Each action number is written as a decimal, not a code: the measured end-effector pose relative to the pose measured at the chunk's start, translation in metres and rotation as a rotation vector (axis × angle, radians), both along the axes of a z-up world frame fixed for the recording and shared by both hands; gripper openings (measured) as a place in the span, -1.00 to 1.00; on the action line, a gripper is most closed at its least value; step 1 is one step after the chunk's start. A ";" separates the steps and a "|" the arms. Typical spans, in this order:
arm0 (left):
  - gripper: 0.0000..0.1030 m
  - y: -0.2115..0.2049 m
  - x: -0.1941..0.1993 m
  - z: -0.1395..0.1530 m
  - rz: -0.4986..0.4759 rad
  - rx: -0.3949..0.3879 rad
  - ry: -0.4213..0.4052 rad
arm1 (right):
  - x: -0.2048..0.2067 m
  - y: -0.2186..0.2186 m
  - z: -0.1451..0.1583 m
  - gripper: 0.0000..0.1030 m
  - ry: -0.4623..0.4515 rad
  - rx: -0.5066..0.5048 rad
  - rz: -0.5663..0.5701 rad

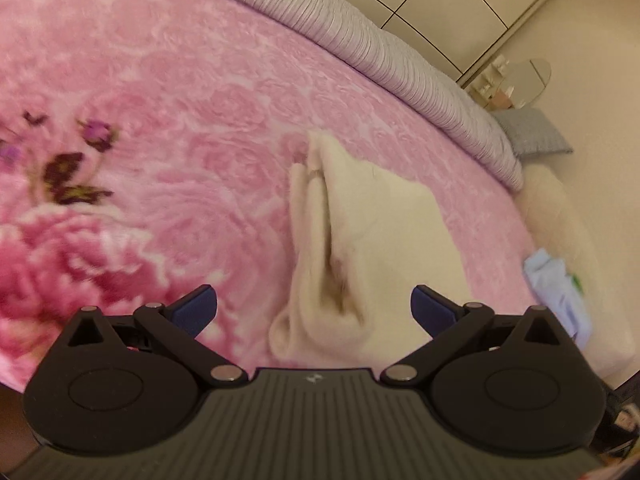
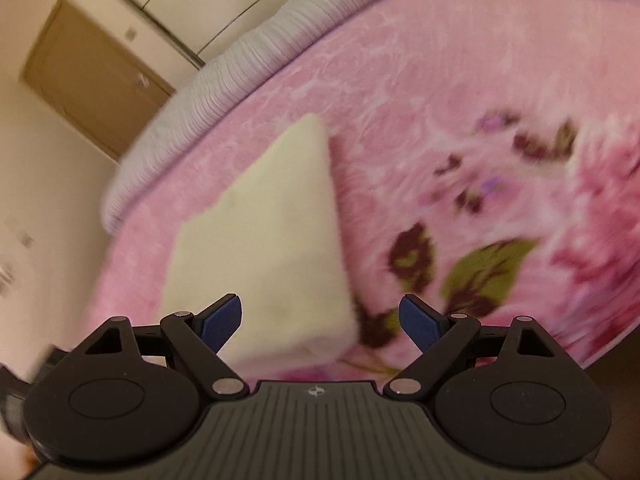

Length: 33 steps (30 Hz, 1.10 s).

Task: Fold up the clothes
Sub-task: 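Grasp the folded sweater's side edge with both grippers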

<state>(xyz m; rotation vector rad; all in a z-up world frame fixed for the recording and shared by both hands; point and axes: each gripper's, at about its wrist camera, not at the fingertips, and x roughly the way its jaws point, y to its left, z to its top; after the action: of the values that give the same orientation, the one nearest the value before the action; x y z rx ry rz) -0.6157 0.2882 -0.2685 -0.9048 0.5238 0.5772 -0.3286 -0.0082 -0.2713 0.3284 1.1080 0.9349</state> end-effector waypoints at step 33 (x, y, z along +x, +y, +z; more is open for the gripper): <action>-0.09 0.124 0.114 -0.103 -0.255 -0.476 -0.193 | 0.116 0.128 -0.091 0.03 0.421 0.098 0.159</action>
<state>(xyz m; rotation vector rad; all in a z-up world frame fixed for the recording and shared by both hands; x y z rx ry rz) -0.5015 0.4118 -0.3720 -1.3048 0.6017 0.1272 -0.2126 0.1200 -0.3622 0.5407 1.4918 1.0924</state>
